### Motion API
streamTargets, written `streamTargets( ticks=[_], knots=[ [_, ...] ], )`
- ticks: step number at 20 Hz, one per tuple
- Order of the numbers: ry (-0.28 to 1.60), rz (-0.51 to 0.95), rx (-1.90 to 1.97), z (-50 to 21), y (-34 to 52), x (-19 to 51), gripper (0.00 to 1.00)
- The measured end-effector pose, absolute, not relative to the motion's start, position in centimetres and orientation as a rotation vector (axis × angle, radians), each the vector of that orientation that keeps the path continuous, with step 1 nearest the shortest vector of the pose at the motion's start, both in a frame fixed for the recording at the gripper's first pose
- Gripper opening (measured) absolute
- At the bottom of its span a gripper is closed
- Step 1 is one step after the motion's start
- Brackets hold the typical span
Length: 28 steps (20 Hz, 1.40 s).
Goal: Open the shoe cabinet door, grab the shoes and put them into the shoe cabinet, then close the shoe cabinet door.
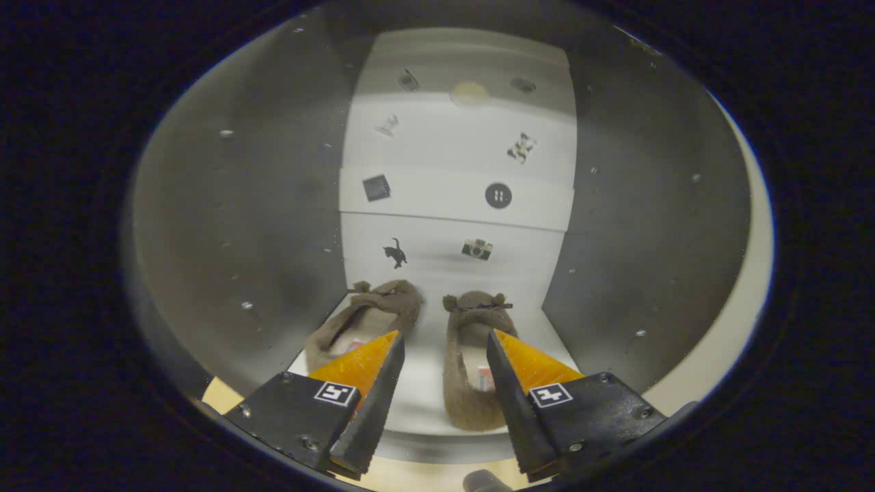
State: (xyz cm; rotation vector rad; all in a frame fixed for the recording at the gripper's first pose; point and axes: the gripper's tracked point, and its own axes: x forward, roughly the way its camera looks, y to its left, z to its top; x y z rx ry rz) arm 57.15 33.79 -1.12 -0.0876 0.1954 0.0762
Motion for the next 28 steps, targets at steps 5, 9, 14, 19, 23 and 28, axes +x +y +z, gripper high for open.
streamTargets(
  ticks=[5, 9, 14, 19, 23, 28],
  knots=[
    [0.146, 0.204, -0.040, -1.1, 36.3, 46.6, 1.00],
    [0.114, 0.268, -0.036, -1.1, 35.7, 37.6, 1.00],
    [0.107, 0.286, -0.008, -2.4, 31.9, 27.0, 1.00],
    [0.105, 0.287, 0.043, -1.9, 26.0, 18.5, 1.00],
    [0.069, 0.228, 0.041, -0.5, 19.6, 13.8, 1.00],
    [0.033, 0.105, 0.072, 0.3, 10.8, 12.2, 1.00]
  ],
)
